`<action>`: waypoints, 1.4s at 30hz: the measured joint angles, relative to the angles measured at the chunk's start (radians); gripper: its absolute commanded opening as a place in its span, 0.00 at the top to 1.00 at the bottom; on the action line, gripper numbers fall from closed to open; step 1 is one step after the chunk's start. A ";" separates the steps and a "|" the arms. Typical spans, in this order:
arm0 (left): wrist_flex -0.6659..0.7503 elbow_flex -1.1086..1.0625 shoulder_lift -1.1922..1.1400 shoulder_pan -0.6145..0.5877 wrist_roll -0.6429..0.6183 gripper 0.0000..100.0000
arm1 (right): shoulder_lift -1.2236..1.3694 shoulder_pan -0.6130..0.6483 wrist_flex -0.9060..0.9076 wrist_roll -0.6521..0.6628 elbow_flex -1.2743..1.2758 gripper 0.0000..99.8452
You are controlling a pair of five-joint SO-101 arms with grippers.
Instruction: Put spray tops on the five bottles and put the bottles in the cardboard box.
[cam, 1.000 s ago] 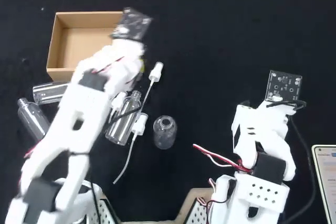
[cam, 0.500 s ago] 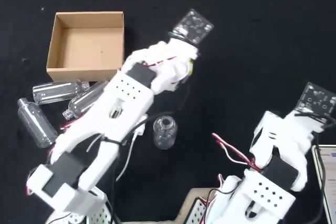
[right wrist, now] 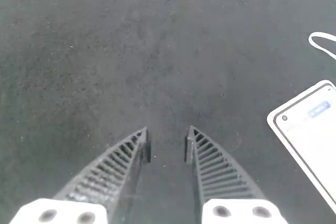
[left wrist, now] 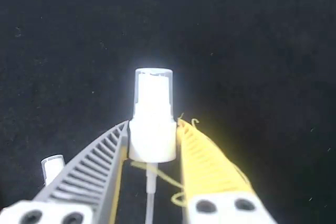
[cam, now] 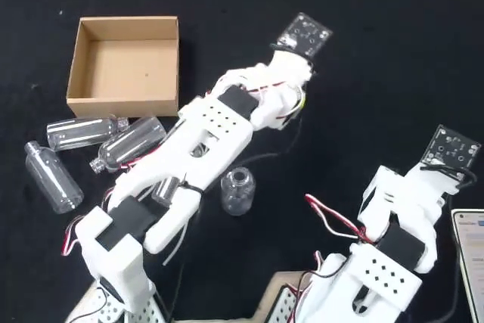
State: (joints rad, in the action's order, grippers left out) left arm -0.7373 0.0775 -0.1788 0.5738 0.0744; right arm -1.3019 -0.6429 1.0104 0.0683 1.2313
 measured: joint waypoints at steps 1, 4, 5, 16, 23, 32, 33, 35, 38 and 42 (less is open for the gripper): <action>-0.002 0.003 0.000 0.000 -0.012 0.76 | 0.000 0.000 -0.003 0.000 0.000 0.88; -0.038 0.011 0.000 0.002 -0.041 0.76 | 0.000 0.000 -0.003 0.000 0.000 0.88; -0.058 0.017 0.000 0.002 -0.048 0.76 | 0.000 0.000 -0.003 0.000 0.000 0.88; -0.278 0.153 0.043 -0.002 -0.049 0.76 | 0.000 0.000 -0.003 0.000 0.000 0.88; -0.499 0.333 0.190 -0.170 -0.051 0.76 | 0.000 0.003 -0.003 0.000 0.000 0.88; -0.812 0.354 0.348 -0.555 -0.051 0.76 | 0.000 0.267 -0.003 -0.040 -0.038 0.88; -0.838 0.345 0.361 -0.595 -0.051 0.76 | 0.000 0.295 -0.003 -0.060 -0.057 0.88; -0.881 0.325 0.376 -0.683 -0.051 0.76 | 0.000 0.348 -0.003 -0.091 -0.097 0.88; -0.924 0.282 0.390 -0.815 -0.035 0.76 | 0.000 0.431 -0.003 -0.115 -0.149 0.88; -0.953 0.195 0.393 -0.950 0.051 0.76 | 0.000 0.509 -0.003 -0.137 -0.198 0.88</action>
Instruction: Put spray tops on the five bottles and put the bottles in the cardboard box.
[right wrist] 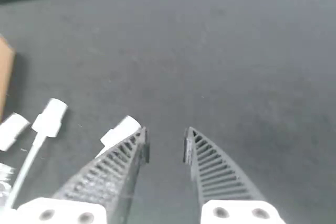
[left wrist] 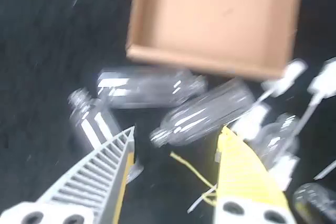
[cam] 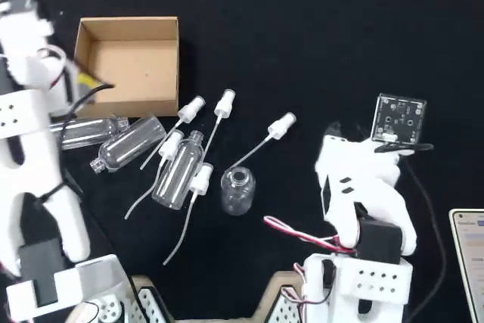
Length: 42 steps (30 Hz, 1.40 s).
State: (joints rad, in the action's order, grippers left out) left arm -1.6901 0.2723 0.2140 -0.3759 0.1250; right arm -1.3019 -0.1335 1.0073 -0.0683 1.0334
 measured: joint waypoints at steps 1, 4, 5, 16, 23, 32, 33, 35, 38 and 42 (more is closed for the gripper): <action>0.002 -0.029 0.000 -0.031 0.018 0.76 | 0.000 0.017 0.000 -0.003 -0.011 0.87; 0.012 -0.130 0.000 -0.127 0.040 0.75 | 0.000 0.072 0.000 -0.006 -0.040 0.82; 0.029 -0.166 0.000 -0.158 0.043 0.73 | 0.002 0.094 0.000 -0.006 -0.046 0.81; 0.290 -0.520 0.000 -0.373 0.031 0.64 | 0.342 0.180 -0.026 -0.087 -0.213 0.81; 0.517 -0.683 0.000 -0.422 0.008 0.64 | 0.488 0.180 -0.026 -0.144 -0.219 0.80; 0.829 -0.891 0.000 -0.427 0.003 0.64 | 0.488 0.186 -0.149 -0.146 -0.094 0.80; 0.875 -0.914 0.000 -0.433 0.003 0.64 | 0.488 0.186 -0.166 -0.146 -0.081 0.80; 0.971 -0.965 0.000 -0.445 0.003 0.64 | 0.488 0.186 -0.196 -0.146 -0.063 0.81; 1.119 -1.039 0.000 -0.445 0.003 0.64 | 0.488 0.186 -0.229 -0.146 -0.031 0.81; 1.221 -1.073 0.000 -0.443 0.003 0.64 | 0.488 0.186 -0.273 -0.146 0.006 0.81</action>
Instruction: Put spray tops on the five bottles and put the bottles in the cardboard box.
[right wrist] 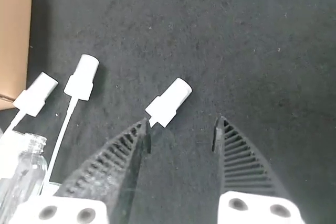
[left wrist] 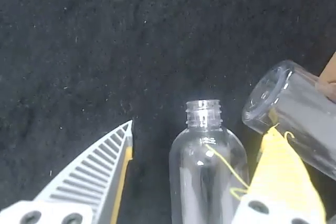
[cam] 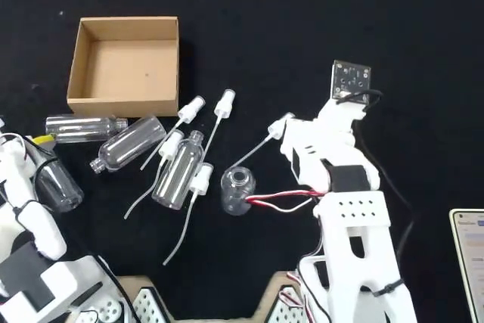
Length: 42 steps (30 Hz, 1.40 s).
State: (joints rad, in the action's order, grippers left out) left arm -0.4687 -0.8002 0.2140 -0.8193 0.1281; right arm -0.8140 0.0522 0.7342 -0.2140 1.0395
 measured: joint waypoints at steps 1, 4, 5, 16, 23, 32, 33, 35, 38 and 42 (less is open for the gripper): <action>0.000 0.000 0.000 0.000 0.000 0.64 | 0.000 0.000 -0.012 0.000 0.000 0.81; -0.032 0.000 0.000 0.000 0.000 0.64 | 0.000 0.000 -0.028 0.000 0.009 0.81; -0.054 0.000 -0.002 0.006 0.000 0.64 | 0.000 0.000 -0.028 0.000 0.009 0.81; -0.305 0.218 -0.278 0.077 -0.103 0.64 | 0.000 0.000 -0.031 0.000 0.037 0.80; -0.307 0.244 -0.288 0.066 -0.107 0.64 | 0.000 0.000 -0.031 0.000 0.037 0.80; -0.473 0.405 -0.311 0.098 -0.103 0.64 | 0.000 0.000 -0.031 0.000 0.037 0.80; -0.480 0.416 -0.313 0.109 -0.103 0.64 | 0.000 0.000 -0.031 0.000 0.037 0.80; -0.488 0.420 -0.324 0.114 -0.104 0.64 | 0.000 0.000 -0.031 0.000 0.037 0.80; -0.503 0.420 -0.344 0.115 -0.106 0.64 | 0.000 0.000 -0.031 0.000 0.037 0.80; -0.532 0.420 -0.345 0.115 -0.106 0.64 | 0.000 0.000 -0.031 0.000 0.037 0.80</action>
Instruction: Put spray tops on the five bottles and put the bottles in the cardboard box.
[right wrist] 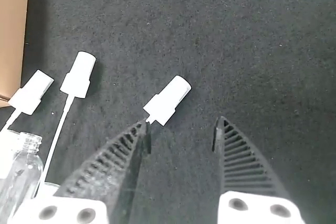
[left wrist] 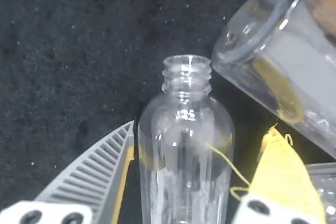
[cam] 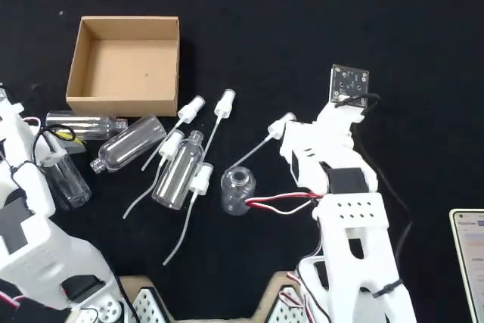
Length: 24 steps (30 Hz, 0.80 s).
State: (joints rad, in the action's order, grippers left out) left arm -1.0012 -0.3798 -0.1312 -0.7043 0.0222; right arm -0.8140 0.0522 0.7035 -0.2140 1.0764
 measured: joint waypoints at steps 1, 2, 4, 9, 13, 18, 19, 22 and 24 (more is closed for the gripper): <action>-0.011 0.000 0.000 0.000 0.000 0.64 | 0.000 0.000 0.000 0.000 0.000 0.80; -0.023 0.000 0.002 0.002 0.000 0.66 | 0.000 0.000 0.000 0.000 0.000 0.80; -0.037 -0.002 0.023 0.005 0.000 0.73 | 0.000 0.000 0.000 0.000 0.000 0.80; -0.014 -0.071 0.126 0.005 -0.002 0.90 | 0.000 0.000 0.000 0.000 0.000 0.80; 0.041 -0.118 0.155 0.008 -0.038 0.92 | 0.000 0.000 0.000 0.000 0.000 0.80; 0.043 -0.124 0.158 0.009 -0.038 0.82 | 0.000 0.000 0.000 0.000 0.000 0.80; 0.043 -0.124 0.161 0.009 -0.038 0.77 | 0.000 0.000 0.000 0.000 0.000 0.80; 0.029 -0.124 0.161 0.006 -0.037 0.70 | 0.000 0.000 0.000 0.000 0.000 0.80; 0.020 -0.124 0.161 -0.002 -0.037 0.71 | 0.000 0.000 0.000 0.000 0.000 0.80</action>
State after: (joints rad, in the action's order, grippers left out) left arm -0.9812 -0.5040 0.0299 -0.7058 -0.0146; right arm -0.8140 0.0522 0.7035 -0.2140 1.0764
